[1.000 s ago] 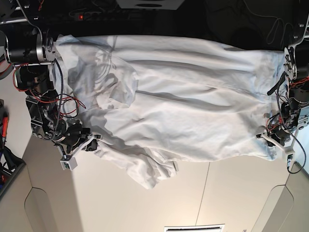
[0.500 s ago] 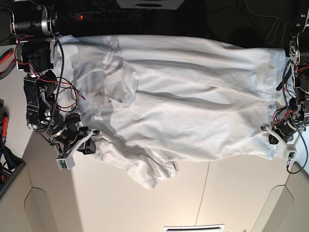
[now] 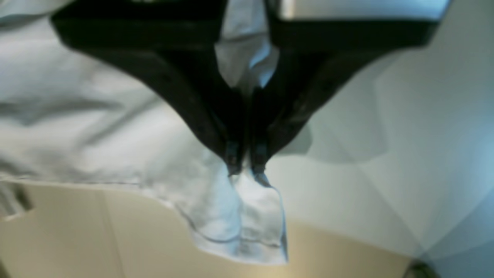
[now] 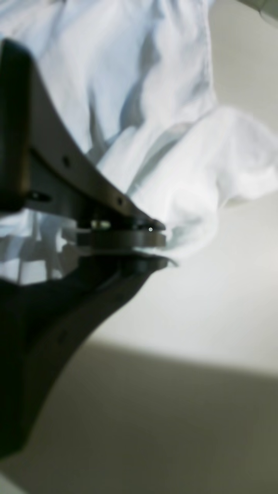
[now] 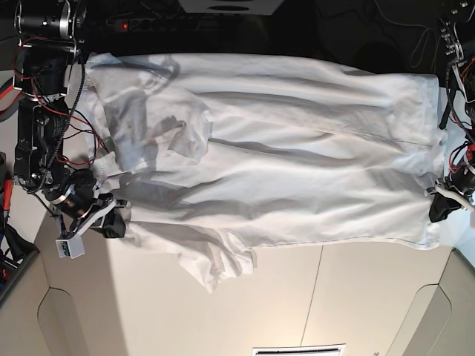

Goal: Layout the t-shirt on the table in an organized manner, then fold the t-shirt properly
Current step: 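Lift the held edge with both grippers and fold it over the shirt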

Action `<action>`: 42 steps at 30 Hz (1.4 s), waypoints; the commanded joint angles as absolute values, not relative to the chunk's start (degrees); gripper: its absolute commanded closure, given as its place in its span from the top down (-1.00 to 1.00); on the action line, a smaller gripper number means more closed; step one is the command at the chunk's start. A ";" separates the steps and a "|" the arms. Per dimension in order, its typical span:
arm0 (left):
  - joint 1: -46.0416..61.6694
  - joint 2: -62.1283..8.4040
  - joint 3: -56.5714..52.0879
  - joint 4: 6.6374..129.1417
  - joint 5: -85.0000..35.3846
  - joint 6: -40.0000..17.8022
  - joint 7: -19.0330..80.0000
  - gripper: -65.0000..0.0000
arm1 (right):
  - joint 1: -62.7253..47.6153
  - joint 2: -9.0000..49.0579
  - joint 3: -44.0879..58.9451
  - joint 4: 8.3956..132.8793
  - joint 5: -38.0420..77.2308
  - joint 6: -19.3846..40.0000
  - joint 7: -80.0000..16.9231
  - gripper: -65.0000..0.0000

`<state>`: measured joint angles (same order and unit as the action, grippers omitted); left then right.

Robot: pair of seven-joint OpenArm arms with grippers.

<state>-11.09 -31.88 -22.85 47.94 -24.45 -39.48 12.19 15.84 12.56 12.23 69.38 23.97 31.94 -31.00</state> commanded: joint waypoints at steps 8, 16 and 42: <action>-3.44 -33.34 -32.91 57.06 -36.21 -40.00 15.84 -1.00 | 8.67 13.37 15.62 85.36 26.20 32.47 -33.04 -1.00; 5.19 -33.34 -37.26 65.04 -45.80 -40.00 25.30 -1.00 | -0.32 13.34 18.35 96.49 28.45 32.38 -37.56 -1.00; 14.46 -30.37 -39.03 70.91 -51.33 -40.00 41.60 -1.00 | -17.61 8.82 29.28 95.57 38.46 31.31 -46.72 -0.54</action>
<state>14.74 -29.19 -38.57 70.06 -50.17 -39.70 42.63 -17.78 7.94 28.80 94.50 37.12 30.87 -47.90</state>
